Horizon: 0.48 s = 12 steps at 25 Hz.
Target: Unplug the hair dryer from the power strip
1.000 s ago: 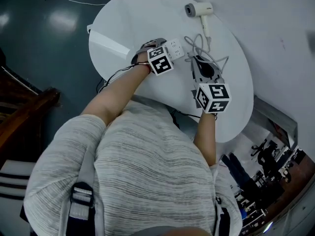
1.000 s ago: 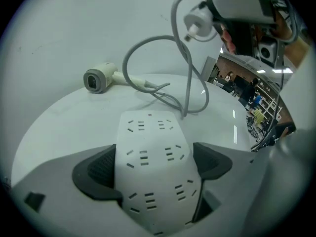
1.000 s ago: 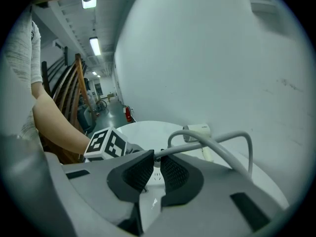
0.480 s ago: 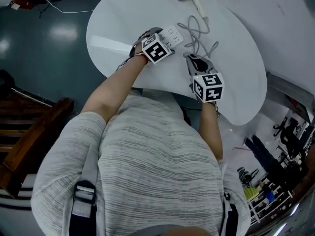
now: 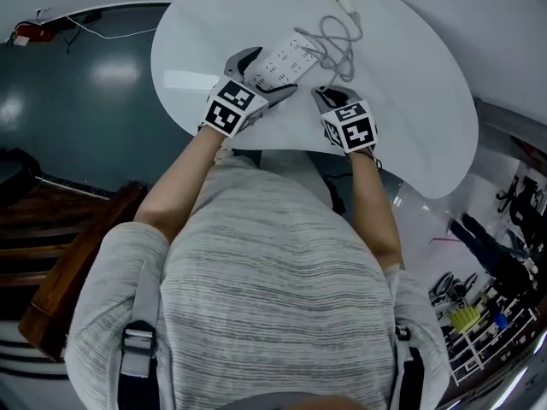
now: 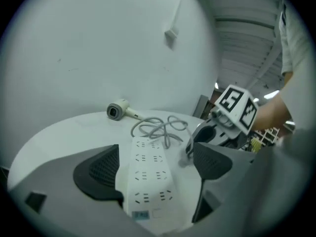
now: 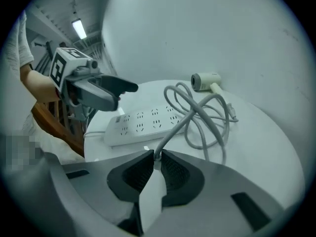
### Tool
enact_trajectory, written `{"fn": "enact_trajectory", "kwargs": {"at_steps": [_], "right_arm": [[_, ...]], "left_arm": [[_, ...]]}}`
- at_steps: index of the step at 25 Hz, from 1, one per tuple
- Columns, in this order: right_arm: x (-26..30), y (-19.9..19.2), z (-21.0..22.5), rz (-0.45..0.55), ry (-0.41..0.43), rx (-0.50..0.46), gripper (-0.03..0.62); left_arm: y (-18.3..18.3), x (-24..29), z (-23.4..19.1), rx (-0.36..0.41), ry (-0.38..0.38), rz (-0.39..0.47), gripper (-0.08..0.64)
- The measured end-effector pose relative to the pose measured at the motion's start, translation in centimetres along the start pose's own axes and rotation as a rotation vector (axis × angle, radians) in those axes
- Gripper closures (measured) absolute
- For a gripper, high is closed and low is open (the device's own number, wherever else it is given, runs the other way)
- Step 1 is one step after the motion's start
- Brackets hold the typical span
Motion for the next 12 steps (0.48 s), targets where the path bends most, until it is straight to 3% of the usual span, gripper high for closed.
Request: {"fn": "enact_trajectory", "kwargs": {"at_steps": [3,5,8,10,12], "right_arm": [[1.1,0.0,-0.3,-0.033,0.004,0.010,0.537],[1.5,0.1,-0.4,-0.033,-0.008,0.030,0.537],[1.5,0.3,-0.4,-0.020,-0.051,0.065,0.530],[0.9,0.4,-0.4,0.009,-0.083,0.097,0.516],[-0.3,0.6,-0.6,0.059,-0.118,0.131,0.511]], "left_arm": [[-0.3,-3.3,0.6,-0.077,-0.032,0.067,0.100],[-0.4,-5.1,0.9,-0.085,-0.040,0.095,0.192],[-0.2,-7.1,1.2,-0.084,-0.052,0.130,0.416],[0.0,-7.8,1.4,-0.083,-0.083,0.156,0.490],[0.2,-8.3,1.7,-0.071,-0.118,0.176,0.500]]}}
Point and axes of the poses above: the fingertips, and each gripper's own axes: x forward along the fingers, z to its right, y out of its top, the point moved 10 cm from there along -x, backward along the fingers, and after that the axes turned 1 degree about y, right-handed, at the moved point
